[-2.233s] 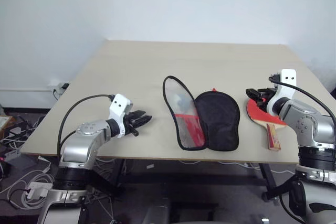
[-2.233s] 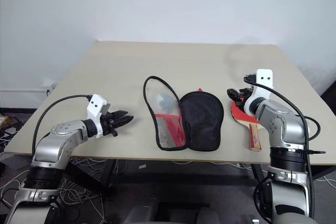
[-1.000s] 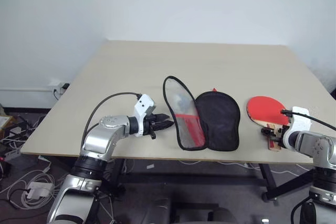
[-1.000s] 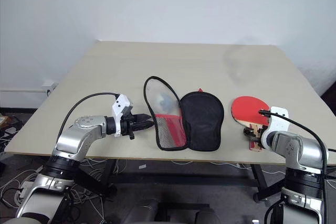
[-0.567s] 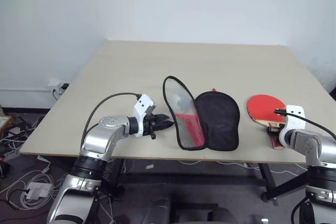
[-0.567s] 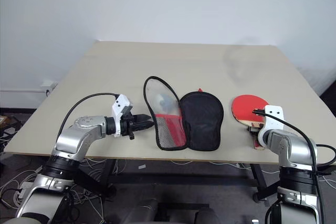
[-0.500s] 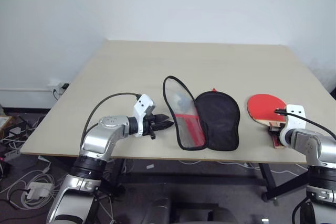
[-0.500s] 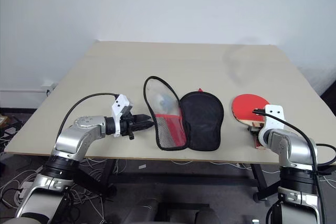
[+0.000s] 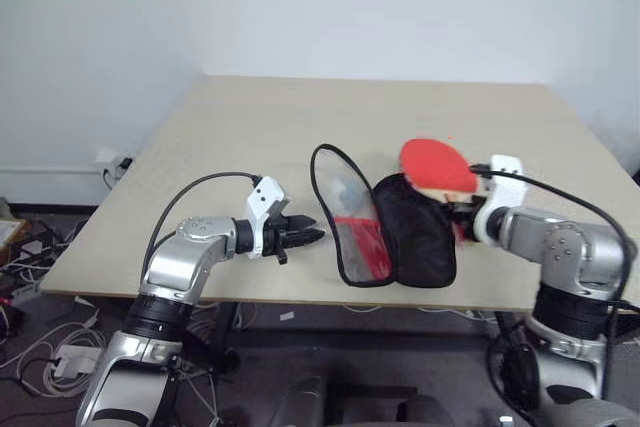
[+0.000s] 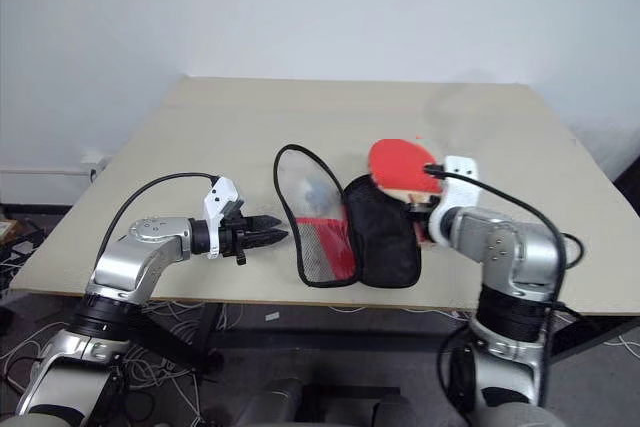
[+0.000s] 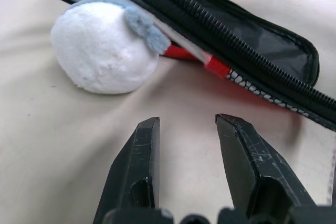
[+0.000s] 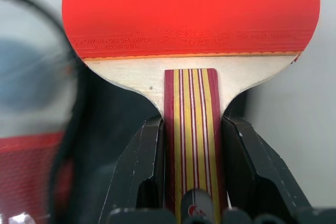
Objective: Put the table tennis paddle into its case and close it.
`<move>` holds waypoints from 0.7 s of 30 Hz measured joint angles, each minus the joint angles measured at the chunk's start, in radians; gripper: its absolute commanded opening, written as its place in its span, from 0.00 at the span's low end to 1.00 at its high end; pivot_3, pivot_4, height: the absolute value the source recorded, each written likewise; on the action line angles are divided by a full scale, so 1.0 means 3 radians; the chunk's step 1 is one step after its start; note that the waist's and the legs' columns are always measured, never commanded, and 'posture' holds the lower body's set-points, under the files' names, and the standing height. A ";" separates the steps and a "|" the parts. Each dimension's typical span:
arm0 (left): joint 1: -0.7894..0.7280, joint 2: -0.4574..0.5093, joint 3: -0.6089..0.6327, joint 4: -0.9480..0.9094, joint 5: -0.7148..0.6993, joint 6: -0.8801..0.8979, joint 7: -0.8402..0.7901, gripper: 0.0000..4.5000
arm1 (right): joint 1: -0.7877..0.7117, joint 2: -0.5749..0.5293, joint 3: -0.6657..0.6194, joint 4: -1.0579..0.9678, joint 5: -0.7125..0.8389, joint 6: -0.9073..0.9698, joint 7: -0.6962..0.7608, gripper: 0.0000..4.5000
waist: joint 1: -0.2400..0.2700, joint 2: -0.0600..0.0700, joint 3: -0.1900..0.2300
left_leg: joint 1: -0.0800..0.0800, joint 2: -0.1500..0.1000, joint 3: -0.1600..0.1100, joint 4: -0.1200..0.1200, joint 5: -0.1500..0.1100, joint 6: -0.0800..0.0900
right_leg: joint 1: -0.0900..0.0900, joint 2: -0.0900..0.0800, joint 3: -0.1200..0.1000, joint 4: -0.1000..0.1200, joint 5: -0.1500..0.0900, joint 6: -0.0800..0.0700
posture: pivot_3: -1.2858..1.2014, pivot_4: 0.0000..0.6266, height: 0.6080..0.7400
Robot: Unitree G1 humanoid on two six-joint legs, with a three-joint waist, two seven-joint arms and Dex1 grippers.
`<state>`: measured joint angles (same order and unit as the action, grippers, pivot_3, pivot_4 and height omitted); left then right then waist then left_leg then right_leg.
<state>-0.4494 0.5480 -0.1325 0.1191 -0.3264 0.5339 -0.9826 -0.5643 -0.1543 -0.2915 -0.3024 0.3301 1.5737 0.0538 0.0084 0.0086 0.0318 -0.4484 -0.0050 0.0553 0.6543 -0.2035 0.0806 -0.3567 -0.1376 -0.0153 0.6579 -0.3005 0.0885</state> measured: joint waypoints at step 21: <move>-0.0138 -0.0071 -0.0017 0.0147 0.0030 -0.0023 -0.0074 0.38 | 0.0455 0.0711 0.0173 -0.0162 -0.0453 -0.0141 -0.0291 0.48 | -0.0027 -0.0001 -0.0001 | 0.0003 -0.0003 0.0008 -0.0018 0.0008 -0.0017 | -0.0008 0.0010 0.0000 0.0001 0.0000 0.0000 | 0.52 0.00 0.81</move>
<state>-0.4907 0.5267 -0.1376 0.1632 -0.3174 0.5270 -1.0049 -0.4277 0.0589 -0.2397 -0.3510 0.1943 1.5315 -0.0336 0.0002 0.0083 0.0316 -0.4474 -0.0058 0.0576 0.6490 -0.2009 0.0755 -0.3593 -0.1345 -0.0152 0.6582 -0.3005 0.0885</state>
